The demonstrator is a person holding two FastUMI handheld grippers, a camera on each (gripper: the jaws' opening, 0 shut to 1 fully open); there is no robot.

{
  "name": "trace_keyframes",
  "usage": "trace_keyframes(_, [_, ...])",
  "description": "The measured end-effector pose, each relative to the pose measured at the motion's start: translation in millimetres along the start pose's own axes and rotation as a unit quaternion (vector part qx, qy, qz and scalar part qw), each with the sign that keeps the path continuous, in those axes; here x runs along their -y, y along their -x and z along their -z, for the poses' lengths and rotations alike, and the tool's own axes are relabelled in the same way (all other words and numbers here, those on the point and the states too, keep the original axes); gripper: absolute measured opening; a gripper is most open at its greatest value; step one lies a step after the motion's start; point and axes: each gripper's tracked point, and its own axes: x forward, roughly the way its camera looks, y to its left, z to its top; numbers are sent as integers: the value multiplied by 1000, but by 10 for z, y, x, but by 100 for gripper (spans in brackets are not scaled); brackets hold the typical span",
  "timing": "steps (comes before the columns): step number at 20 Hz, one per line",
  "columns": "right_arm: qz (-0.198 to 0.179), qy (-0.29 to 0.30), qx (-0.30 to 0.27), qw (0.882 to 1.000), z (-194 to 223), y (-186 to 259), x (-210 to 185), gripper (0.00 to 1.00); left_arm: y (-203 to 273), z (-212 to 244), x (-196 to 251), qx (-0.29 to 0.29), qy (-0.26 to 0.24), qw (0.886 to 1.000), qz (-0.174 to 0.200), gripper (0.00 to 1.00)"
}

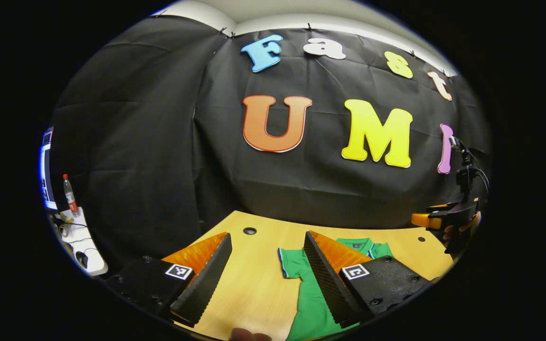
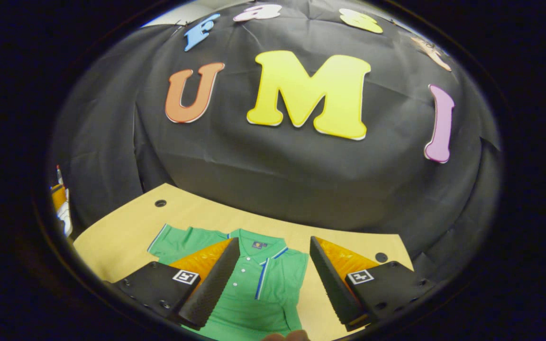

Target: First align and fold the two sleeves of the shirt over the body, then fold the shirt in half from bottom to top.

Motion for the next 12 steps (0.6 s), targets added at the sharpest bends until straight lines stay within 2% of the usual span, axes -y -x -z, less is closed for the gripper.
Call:
trace_keyframes(5, [14, 0, 41, 999, -302, 700, 152, 97, -267, 155, 106, -26, 12, 999, 38, 99])
trace_keyframes(9, [48, 2, 59, 997, -402, 1166, 438, 97, -512, 367, 266, -58, 23, 994, 84, 99])
trace_keyframes(12, [73, -3, 62, 995, -387, 1427, 603, 97, -701, 546, 312, -84, 35, 991, 96, 99])
